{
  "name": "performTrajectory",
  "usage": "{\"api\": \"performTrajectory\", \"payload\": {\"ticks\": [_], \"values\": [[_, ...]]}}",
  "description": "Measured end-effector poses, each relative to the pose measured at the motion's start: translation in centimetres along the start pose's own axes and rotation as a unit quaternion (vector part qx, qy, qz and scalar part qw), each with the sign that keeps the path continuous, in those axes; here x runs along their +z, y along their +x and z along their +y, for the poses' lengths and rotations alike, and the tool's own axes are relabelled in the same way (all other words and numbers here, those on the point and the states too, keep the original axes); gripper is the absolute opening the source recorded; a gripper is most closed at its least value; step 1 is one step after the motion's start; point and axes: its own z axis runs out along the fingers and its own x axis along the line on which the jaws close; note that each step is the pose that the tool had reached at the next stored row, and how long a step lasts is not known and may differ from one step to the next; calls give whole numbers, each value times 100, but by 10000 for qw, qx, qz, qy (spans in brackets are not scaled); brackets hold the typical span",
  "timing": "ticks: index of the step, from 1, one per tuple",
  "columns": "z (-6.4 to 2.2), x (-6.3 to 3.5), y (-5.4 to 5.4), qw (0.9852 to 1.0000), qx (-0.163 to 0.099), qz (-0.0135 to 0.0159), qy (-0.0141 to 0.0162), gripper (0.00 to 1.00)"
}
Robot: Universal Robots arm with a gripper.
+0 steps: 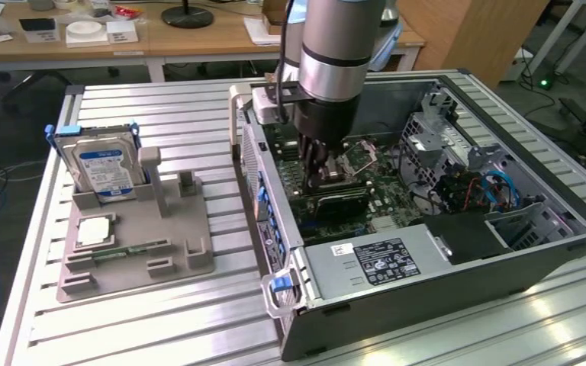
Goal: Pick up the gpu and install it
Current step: 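Press down on the gpu until it lock into place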
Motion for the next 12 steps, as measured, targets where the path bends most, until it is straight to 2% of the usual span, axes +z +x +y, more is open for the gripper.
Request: {"api": "performTrajectory", "payload": {"ticks": [3,7,12], "values": [[43,0,-6,10000,0,1,1,10],[63,-31,-10,10000,-1,16,0,10],[94,-64,-12,10000,-1,18,1,10]]}}
